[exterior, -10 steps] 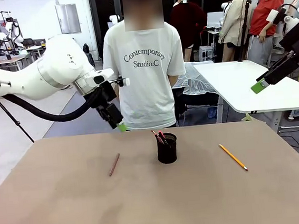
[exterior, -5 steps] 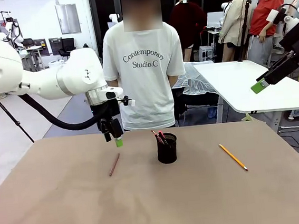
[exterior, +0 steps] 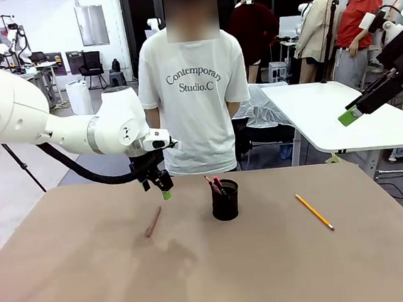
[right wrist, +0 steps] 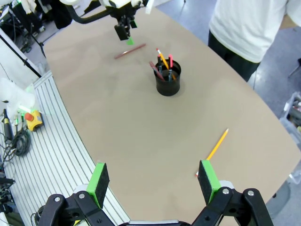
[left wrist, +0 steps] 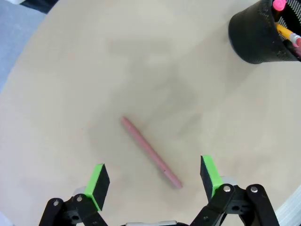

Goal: Place the pens into the pen holder.
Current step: Pick up a writing instrument from the table and place it into the Pen holder.

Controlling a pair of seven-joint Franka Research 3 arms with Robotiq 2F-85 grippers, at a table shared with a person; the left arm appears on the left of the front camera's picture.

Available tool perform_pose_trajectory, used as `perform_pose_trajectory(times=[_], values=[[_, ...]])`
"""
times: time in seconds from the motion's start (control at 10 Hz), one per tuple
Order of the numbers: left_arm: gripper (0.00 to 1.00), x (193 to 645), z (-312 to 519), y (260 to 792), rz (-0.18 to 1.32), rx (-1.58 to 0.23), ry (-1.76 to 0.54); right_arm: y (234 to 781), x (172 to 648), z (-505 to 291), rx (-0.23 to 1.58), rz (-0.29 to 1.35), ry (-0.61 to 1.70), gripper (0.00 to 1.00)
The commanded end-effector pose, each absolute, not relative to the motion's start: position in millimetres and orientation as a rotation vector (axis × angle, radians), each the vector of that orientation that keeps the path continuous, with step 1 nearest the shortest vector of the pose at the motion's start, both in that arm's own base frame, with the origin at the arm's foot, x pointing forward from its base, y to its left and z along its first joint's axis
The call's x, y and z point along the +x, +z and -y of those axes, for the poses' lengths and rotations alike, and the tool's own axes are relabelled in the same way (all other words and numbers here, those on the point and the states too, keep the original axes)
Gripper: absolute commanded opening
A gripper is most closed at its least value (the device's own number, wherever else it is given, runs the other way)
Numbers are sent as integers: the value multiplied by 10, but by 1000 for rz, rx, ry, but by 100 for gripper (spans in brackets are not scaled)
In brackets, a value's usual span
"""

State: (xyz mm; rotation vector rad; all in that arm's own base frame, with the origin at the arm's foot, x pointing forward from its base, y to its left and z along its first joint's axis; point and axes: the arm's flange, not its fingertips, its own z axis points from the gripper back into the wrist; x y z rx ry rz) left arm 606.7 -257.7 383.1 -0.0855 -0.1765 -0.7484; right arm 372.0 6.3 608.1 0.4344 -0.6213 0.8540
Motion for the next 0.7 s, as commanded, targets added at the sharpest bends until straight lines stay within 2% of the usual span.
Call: perform_pose_trajectory(times=[0.0,0.3,0.4,0.6], values=[[100,6082,2558,3912,177,-81,-763,6097,3725,-69,457,630,853,100],[100,6075,2601,3876,181,-88,-752,6097,3725,-69,457,630,853,100],[100,6138,2576,3826,125,10,-594,6097,3725,-69,457,630,853,100],[100,6143,2544,3786,112,25,-486,6097,3725,-69,457,630,853,100]])
